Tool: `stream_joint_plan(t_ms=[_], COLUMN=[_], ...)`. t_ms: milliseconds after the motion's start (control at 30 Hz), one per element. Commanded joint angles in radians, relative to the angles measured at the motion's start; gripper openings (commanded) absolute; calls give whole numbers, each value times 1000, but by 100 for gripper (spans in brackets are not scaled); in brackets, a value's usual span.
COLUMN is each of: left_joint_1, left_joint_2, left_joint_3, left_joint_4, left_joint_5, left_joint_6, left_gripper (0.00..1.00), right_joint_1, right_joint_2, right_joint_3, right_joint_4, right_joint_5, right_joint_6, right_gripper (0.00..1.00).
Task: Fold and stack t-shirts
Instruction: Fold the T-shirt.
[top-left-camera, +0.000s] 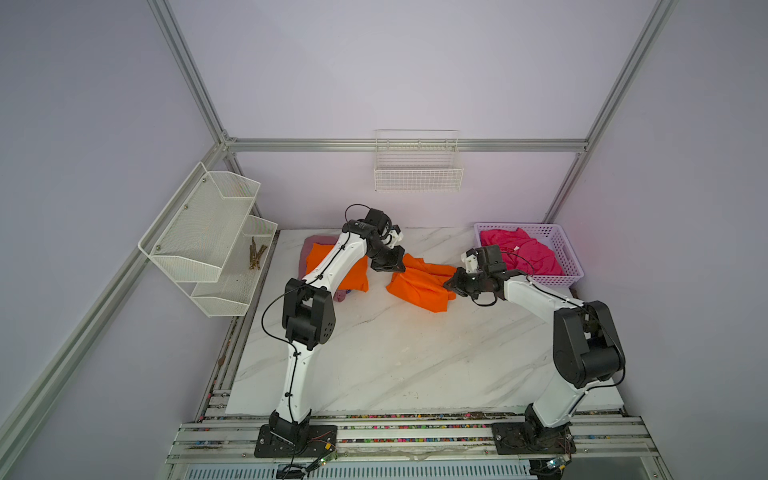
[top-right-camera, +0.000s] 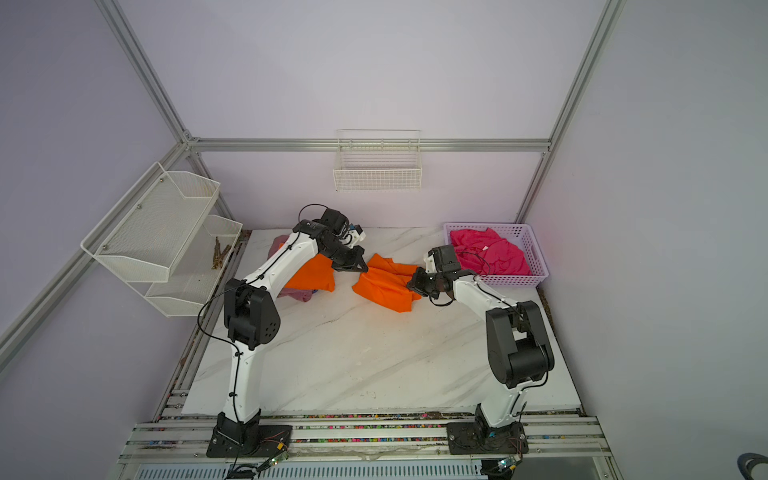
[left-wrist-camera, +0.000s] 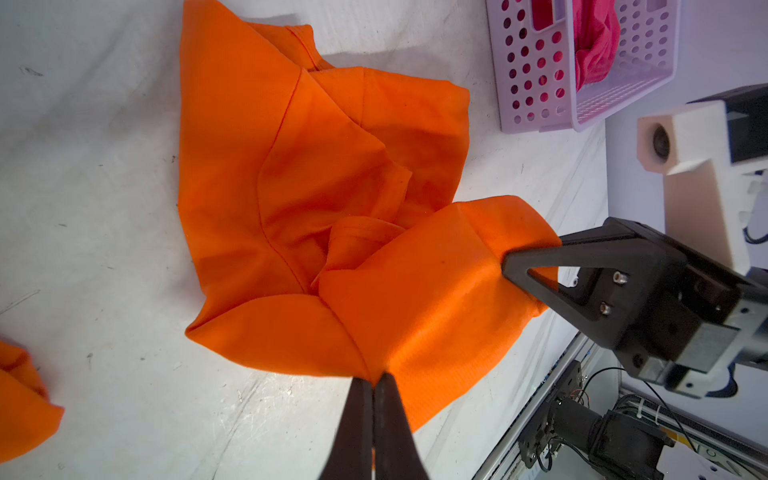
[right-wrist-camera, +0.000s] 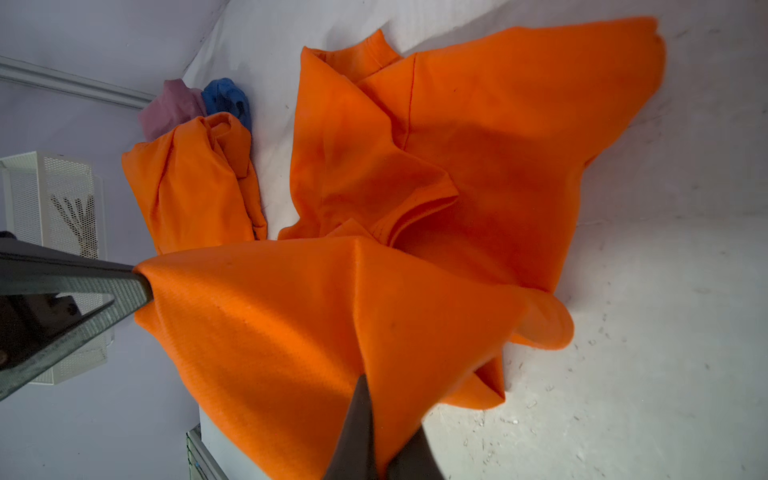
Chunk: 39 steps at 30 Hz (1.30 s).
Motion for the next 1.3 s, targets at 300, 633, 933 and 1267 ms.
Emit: stream_joint_plan(t_ms=[300, 633, 933, 1267], left_joint_1=[46, 46, 66, 112], left_joint_2=[62, 167, 282, 306], left_joint_3=[141, 219, 252, 252], left_joint_4=[112, 208, 307, 326], left_joint_5=[54, 111, 149, 123], left_joint_6=[-25, -53, -126, -151], left_gripper=[4, 15, 23, 25], right_joint_1=[-35, -54, -64, -79], right_joint_2=[44, 81, 172, 314], right_joint_3=[95, 74, 135, 277], right_joint_4=[19, 74, 102, 122], right_joint_5=[-9, -10, 15, -8], right_joint_6=[9, 43, 26, 30], right_gripper=[0, 0, 0, 10])
